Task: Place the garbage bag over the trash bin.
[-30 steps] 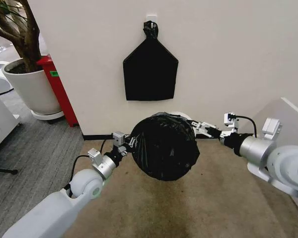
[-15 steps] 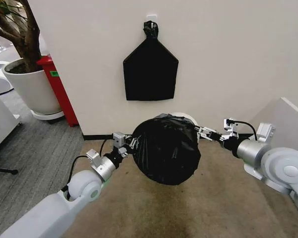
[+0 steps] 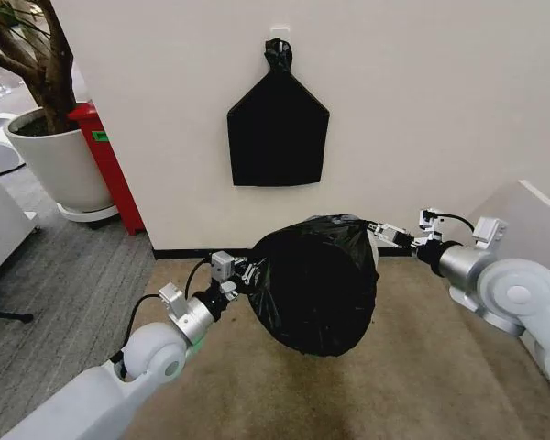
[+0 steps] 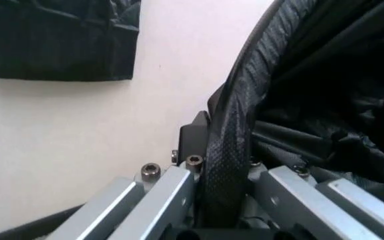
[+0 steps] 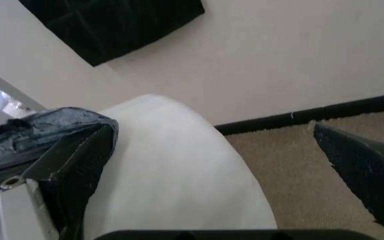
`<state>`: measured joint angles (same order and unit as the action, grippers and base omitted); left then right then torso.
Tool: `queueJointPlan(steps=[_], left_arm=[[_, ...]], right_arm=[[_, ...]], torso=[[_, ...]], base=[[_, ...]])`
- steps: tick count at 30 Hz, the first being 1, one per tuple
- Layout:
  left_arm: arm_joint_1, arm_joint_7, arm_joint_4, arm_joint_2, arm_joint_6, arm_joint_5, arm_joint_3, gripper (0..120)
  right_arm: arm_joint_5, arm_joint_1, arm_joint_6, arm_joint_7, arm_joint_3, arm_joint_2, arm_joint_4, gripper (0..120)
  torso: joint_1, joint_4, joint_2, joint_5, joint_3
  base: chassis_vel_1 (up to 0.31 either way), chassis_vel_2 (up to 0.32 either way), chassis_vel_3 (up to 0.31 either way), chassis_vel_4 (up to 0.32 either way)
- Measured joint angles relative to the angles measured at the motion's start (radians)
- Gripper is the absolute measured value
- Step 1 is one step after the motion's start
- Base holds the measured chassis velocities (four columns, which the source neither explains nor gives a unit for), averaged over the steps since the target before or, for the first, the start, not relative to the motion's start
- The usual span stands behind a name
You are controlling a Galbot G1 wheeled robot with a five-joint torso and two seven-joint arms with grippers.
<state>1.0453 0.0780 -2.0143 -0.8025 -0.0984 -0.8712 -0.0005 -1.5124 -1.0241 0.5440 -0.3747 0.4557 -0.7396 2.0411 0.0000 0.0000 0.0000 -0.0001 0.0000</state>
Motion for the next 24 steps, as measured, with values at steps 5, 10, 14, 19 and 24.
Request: queueJointPlan(steps=[5, 10, 14, 19, 24], left_arm=[[0.005, -0.017, 0.004, -0.009, 0.029, -0.081, -0.012, 0], [0.011, -0.027, 0.038, -0.022, 0.072, -0.191, -0.034, 0], [0.019, -0.025, 0.068, -0.030, 0.126, -0.330, -0.052, 0], [0.021, 0.022, 0.082, -0.027, 0.189, -0.429, -0.072, 0], [0.026, 0.048, 0.085, -0.020, 0.203, -0.439, -0.075, 0]], right_arm=[[-0.008, -0.010, -0.007, 0.011, 0.005, -0.008, -0.011, 100], [-0.109, -0.030, -0.017, -0.023, 0.038, 0.003, 0.021, 100], [-0.197, -0.047, -0.017, -0.055, 0.055, 0.001, 0.044, 100], [-0.317, -0.051, 0.002, -0.097, 0.064, -0.020, 0.041, 100], [-0.410, -0.043, 0.024, -0.139, 0.076, -0.038, 0.022, 100]], torso=[[0.000, 0.0000, 0.000, 0.0004, 0.000], [0.000, 0.0000, 0.000, 0.0000, 0.000], [0.000, -0.0001, 0.000, -0.0001, 0.000], [0.000, -0.0001, 0.000, 0.0000, 0.000], [0.000, 0.0002, 0.000, 0.0004, 0.000]], base=[[0.000, 0.000, 0.000, 0.000], [0.000, 0.000, 0.000, 0.000], [0.000, 0.000, 0.000, 0.000], [0.000, 0.000, 0.000, 0.000], [0.000, 0.000, 0.000, 0.000]])
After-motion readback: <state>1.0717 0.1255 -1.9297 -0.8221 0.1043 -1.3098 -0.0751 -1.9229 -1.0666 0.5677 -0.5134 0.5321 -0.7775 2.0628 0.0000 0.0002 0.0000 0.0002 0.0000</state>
